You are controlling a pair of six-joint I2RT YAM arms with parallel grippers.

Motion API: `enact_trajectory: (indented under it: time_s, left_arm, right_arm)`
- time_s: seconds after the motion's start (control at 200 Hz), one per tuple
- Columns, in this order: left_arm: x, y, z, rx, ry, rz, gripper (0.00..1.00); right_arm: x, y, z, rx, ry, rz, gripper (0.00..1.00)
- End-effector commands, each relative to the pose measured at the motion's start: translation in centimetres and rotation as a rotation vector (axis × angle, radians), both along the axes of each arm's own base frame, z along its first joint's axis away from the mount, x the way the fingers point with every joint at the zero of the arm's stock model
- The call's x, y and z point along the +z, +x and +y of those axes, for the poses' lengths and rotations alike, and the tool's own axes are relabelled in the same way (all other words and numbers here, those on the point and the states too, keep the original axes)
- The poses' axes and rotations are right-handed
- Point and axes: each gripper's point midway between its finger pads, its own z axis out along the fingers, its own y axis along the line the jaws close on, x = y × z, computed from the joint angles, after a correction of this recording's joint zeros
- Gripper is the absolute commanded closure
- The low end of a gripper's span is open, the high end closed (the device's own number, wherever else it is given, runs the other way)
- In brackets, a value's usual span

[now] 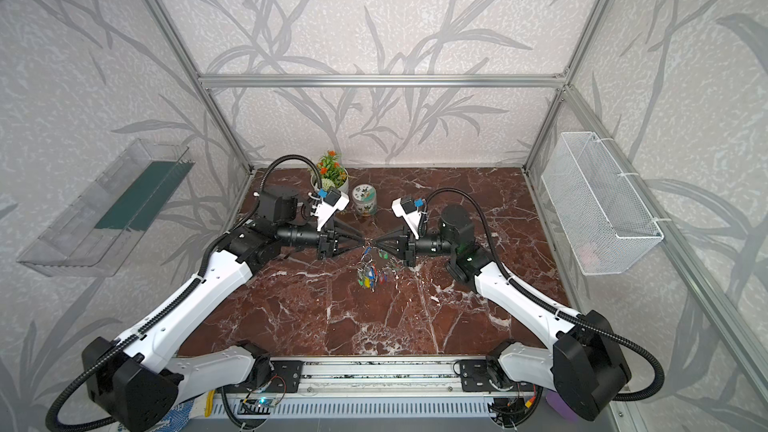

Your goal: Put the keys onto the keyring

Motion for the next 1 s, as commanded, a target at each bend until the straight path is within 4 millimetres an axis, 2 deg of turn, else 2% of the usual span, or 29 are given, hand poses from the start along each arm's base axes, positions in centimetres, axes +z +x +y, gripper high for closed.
enact_trajectory:
  time_s: [0.0,0.34,0.995]
  left_arm:
    - [-0.16,-0.49,-0.11,-0.038,-0.017,0.005,0.67]
    - [-0.86,-0.97,-0.01,-0.048,-0.015,0.023,0.65]
    - [-1.04,-0.11,-0.14,-0.015,-0.014,0.038,0.93]
  right_arm:
    - [2.36,-0.47,-0.14,0.022,0.055,-0.076,1.0]
    - [2.41,-0.4,-0.12,0.02,0.058,-0.075,1.0]
    - [2.51,-0.52,-0.12,0.024,0.062,-0.075,1.0]
